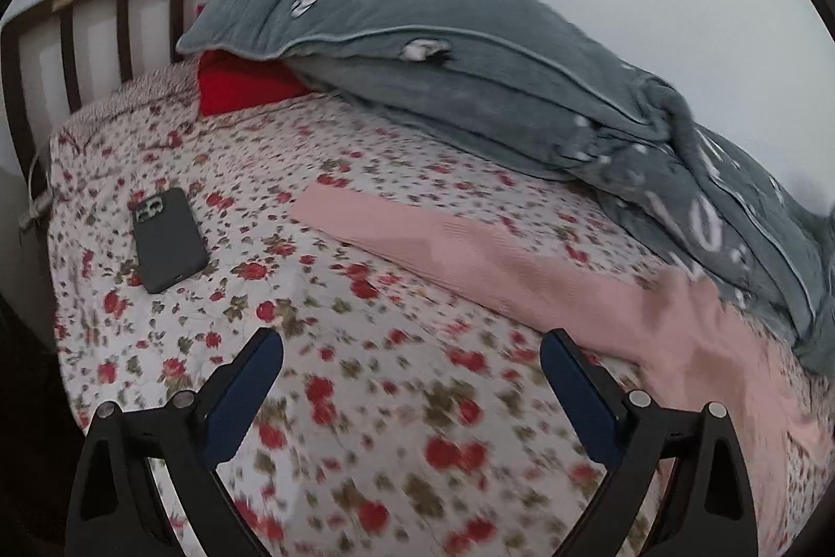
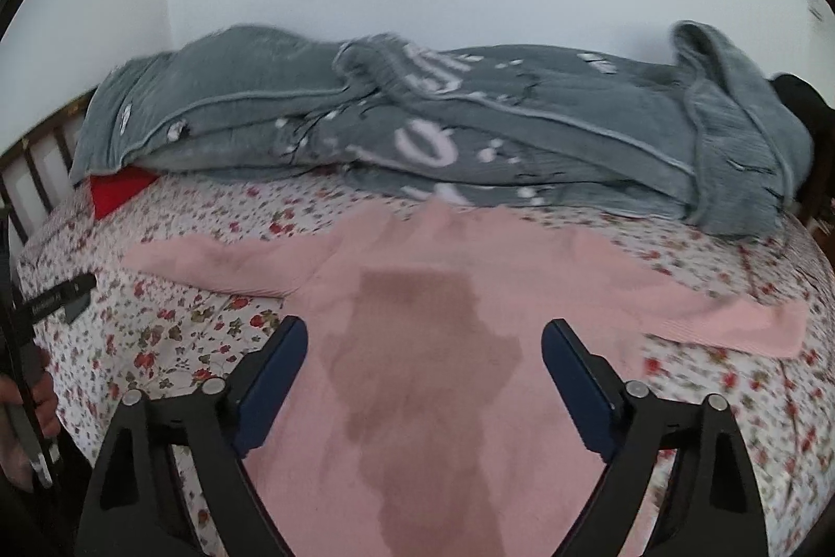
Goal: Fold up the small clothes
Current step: 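Grasp the sleeve cuff with the left tool while the right tool approaches the sweater body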
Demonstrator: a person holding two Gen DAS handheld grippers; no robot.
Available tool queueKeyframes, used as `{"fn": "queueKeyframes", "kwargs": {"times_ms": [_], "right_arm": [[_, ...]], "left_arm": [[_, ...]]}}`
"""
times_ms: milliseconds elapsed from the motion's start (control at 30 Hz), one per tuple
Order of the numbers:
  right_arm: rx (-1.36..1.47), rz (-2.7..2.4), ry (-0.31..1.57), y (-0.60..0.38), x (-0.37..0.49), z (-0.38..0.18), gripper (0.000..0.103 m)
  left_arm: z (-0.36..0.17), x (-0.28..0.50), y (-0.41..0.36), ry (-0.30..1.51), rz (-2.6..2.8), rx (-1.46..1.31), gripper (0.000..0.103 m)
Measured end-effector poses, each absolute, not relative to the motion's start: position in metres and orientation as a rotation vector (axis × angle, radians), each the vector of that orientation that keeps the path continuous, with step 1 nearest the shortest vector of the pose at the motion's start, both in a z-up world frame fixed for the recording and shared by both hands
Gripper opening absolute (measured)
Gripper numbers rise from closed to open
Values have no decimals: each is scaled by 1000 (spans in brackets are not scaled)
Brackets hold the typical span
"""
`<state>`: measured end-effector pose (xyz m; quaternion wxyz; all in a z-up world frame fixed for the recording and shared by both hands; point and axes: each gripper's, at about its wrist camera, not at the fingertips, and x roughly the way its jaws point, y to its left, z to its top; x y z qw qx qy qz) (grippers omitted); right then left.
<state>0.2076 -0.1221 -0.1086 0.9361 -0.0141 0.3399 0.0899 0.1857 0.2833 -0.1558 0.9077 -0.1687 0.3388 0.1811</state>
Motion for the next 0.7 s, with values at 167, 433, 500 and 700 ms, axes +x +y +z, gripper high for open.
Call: {"fn": "queueKeyframes", "kwargs": {"times_ms": [167, 433, 500, 700], "right_arm": [[-49, 226, 742, -98, 234, -141, 82], [-67, 200, 768, -95, 264, -172, 82], [-66, 186, 768, -97, 271, -174, 82], [-67, 146, 745, -103, 286, -173, 82]], "left_arm": [[-181, 206, 317, 686, 382, -425, 95], [-216, 249, 368, 700, 436, -493, 87], [-222, 260, 379, 701, 441, -516, 85], [-249, 298, 405, 725, 443, -611, 78]]}}
